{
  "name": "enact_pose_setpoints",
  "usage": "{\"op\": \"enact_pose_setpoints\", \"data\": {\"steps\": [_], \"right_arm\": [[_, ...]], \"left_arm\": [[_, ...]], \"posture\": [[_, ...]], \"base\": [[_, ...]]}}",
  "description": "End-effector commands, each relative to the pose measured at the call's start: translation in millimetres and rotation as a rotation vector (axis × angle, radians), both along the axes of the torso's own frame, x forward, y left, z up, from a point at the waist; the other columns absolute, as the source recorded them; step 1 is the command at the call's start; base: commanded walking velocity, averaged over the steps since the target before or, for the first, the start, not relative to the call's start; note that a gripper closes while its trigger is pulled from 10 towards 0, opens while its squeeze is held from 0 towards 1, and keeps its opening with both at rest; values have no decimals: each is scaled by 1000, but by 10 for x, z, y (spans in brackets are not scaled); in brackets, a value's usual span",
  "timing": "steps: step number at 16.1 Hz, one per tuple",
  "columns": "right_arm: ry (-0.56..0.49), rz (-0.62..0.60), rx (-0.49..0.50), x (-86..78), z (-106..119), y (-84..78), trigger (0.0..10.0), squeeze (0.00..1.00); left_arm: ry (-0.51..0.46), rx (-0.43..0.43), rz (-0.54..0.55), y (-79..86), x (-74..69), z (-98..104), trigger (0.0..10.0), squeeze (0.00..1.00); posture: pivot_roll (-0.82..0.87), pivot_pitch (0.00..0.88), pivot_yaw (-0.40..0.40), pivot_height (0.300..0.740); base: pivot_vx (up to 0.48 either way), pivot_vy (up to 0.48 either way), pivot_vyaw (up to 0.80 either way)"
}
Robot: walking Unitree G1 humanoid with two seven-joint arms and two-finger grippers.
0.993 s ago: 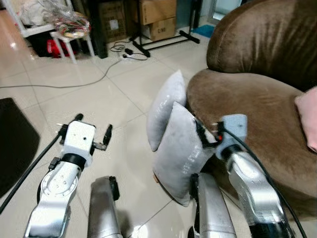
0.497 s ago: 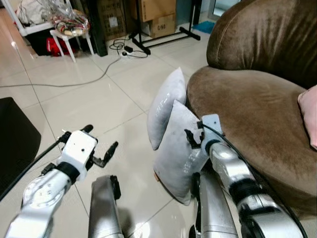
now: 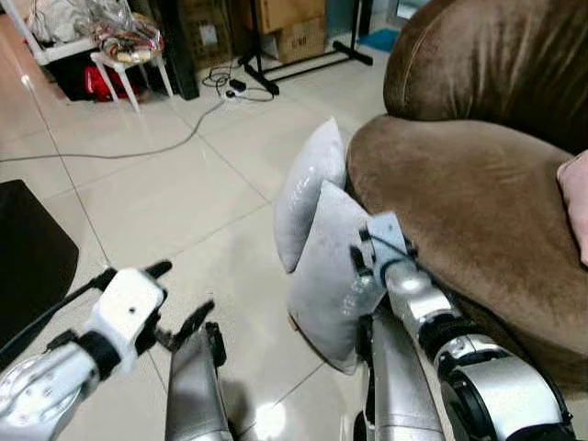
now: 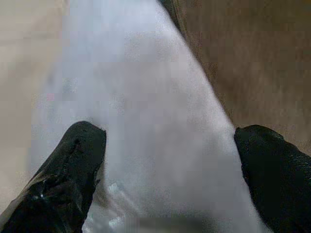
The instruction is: Move the pillow to the sofa from floor
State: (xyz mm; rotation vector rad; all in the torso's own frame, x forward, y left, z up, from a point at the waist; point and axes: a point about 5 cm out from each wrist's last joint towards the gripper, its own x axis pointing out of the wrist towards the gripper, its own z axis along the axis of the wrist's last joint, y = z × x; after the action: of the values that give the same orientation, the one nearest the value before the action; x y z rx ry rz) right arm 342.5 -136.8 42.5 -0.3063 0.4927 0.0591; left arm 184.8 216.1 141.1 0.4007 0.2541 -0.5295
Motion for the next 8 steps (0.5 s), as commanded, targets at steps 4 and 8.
{"op": "enact_pose_setpoints", "data": {"steps": [4, 8], "right_arm": [[13, -21, -57, -18, -32, 85, 2627, 0], [60, -4, -93, -71, -106, 135, 0, 0]], "left_arm": [[35, 68, 13, 185, -145, 95, 10000, 961], [75, 65, -4, 168, -254, 117, 10000, 957]], "posture": [[54, 118, 62, 443], [58, 121, 63, 443]], "base": [[0, 0, 0], [0, 0, 0]]}}
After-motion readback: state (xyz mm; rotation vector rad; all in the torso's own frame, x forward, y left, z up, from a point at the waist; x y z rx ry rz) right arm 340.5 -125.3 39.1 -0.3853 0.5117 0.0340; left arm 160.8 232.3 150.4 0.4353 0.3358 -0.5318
